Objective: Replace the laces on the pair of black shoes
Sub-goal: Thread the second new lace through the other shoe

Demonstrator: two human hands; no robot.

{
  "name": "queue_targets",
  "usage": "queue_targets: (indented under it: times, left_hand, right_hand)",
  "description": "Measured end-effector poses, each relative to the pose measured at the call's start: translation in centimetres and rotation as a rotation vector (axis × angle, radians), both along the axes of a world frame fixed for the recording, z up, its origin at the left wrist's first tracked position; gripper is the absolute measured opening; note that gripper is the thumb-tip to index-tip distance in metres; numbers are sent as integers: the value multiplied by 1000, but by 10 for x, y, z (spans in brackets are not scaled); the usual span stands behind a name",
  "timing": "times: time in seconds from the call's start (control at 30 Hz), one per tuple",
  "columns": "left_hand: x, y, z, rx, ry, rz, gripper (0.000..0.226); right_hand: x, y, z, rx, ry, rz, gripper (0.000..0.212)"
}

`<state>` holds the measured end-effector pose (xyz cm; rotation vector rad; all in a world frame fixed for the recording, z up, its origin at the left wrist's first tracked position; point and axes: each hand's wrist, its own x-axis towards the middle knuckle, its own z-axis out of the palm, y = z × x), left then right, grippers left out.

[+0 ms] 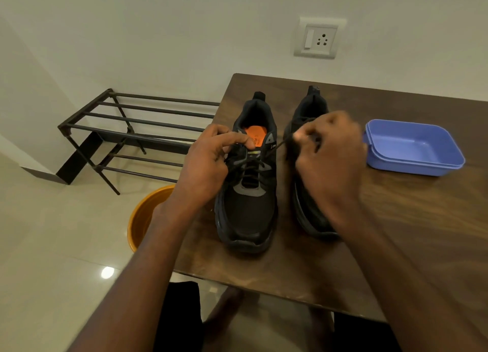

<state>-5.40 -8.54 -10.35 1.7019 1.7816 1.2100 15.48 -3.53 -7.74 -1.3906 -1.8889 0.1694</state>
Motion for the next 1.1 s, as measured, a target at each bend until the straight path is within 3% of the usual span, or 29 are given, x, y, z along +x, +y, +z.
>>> queue_targets:
  times: [0.07,0.13,0.23,0.33,0.47,0.6,0.7,0.8,0.97,1.1]
  left_hand:
    - [-1,0,1,-11,-19,-4,49]
    - [0,0,1,-33,-20,-4,53]
    - [-1,0,1,-22,-16,-17,54]
    - [-2,0,0,-22,-3,-26,53]
    - [-3,0,-2,-3,-3,-30,45]
    - [-1,1,-2,-16,-8,-24,49]
    - [-1,0,-2,-22,3,-24,48]
    - [-2,0,-3,-15,38,-22,44]
    - [-1,1,-3,-19,11,-15,45]
    - [4,-2,3,-54,53,20,41]
  right_hand:
    - [12,6,9,113,129,-155,7]
    - [16,6,12,152,72,-198,21]
    - [4,-4,6,109,-124,27,30]
    - [-12,-6,-7,-52,-271,175,22]
    - [-3,3,-6,-11,-120,44,4]
    - [16,10,5,97,-12,-183,12]
    - [6,3,3,55,-100,76,27]
    - [-9,-2,-7,-91,-279,265,20]
    - [4,8,-3,-72,-115,111,12]
    - [7,7,-4,-97,-185,129,27]
